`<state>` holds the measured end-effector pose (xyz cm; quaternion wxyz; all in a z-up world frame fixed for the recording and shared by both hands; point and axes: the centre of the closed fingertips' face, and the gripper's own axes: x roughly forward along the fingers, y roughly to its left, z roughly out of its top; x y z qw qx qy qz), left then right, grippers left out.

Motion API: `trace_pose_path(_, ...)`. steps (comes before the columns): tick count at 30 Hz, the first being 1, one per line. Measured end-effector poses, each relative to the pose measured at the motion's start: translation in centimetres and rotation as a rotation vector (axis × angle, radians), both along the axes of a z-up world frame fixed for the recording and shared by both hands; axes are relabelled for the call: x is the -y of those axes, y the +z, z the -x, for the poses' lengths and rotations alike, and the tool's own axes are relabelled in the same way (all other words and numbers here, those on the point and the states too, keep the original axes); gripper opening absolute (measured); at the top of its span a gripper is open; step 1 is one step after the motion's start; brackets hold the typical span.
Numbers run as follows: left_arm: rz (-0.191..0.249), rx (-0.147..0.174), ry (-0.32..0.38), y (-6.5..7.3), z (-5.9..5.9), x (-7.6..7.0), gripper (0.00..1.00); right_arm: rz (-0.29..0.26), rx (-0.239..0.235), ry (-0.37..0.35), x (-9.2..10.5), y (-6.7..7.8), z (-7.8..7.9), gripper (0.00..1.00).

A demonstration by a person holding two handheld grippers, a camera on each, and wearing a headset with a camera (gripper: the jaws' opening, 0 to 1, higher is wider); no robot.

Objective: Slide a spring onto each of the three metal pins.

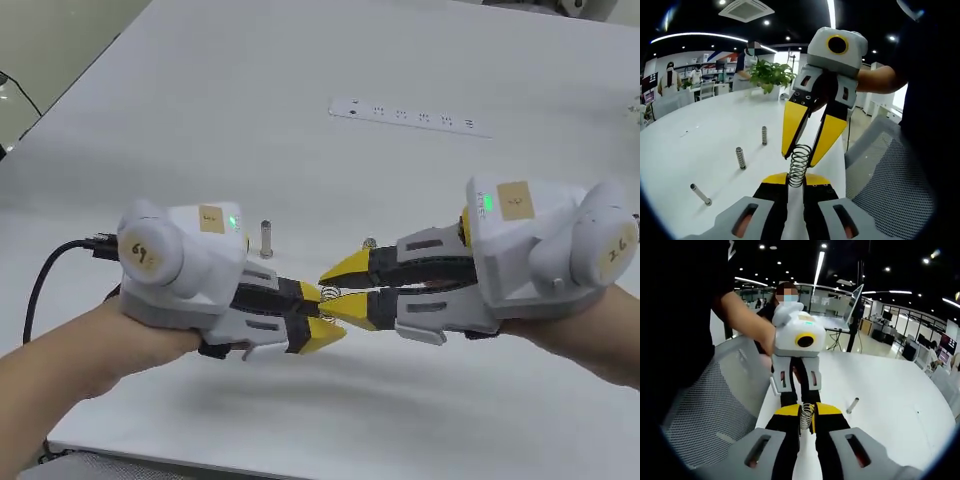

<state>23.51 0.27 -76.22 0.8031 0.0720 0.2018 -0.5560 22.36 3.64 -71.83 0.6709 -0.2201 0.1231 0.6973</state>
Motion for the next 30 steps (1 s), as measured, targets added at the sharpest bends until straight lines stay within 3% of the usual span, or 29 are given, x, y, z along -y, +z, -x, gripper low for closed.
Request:
trace_pose_path(14, 0.014, 0.001, 0.016, 0.22, 0.02, -0.28, 0.02, 0.012, 0.044, 0.009, -0.41, 0.19, 0.03, 0.07)
trace_pose_path(30, 0.034, -0.023, 0.039, 0.33, -0.10, -0.56, 0.04, 0.030, 0.067, 0.020, -0.55, 0.33, -0.04, 0.07)
